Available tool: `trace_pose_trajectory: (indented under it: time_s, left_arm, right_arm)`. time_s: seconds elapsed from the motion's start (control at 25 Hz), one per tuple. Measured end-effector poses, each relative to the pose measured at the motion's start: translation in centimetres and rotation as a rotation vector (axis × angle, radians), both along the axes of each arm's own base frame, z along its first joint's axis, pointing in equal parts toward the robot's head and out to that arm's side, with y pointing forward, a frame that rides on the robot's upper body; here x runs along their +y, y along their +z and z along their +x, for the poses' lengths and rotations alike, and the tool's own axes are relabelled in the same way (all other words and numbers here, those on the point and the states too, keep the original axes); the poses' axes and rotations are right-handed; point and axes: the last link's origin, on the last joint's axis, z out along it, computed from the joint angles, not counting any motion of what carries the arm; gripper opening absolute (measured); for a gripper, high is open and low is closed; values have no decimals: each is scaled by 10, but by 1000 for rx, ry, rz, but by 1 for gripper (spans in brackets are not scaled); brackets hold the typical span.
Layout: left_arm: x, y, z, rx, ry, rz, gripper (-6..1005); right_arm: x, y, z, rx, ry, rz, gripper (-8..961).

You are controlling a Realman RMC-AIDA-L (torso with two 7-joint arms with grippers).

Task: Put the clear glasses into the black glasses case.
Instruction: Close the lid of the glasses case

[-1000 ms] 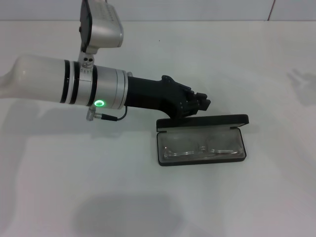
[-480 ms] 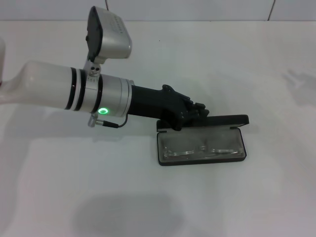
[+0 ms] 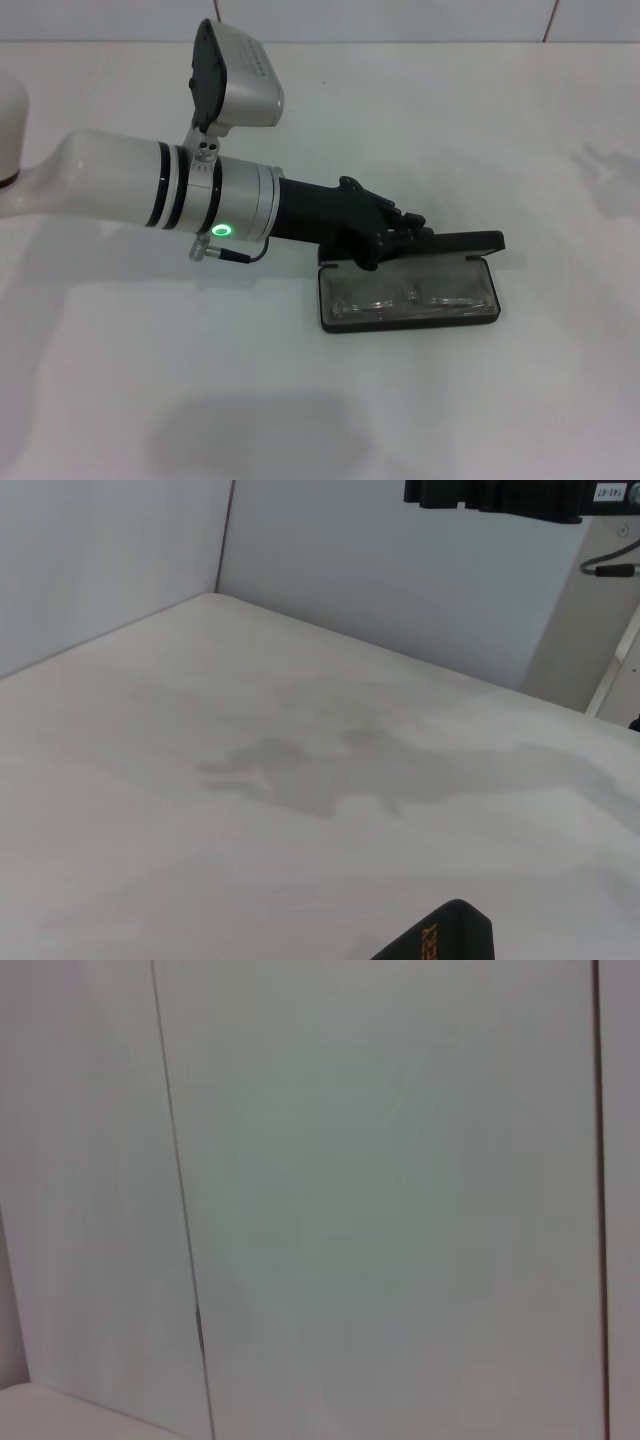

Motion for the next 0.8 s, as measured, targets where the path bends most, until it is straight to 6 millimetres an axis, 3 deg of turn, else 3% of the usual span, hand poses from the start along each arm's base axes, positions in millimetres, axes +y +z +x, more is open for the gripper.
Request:
trace_pose_trajectory:
  time_s: [0.44,0.8]
  left_arm:
    - [-17,-6,-15,10,-41,-40,144]
    - [-26,-7,-9,-31,-101,-58,173]
  right_arm:
    - [0,-3,0,-2,4,-4,237]
    - [0,-2,2,2,0,-1,251]
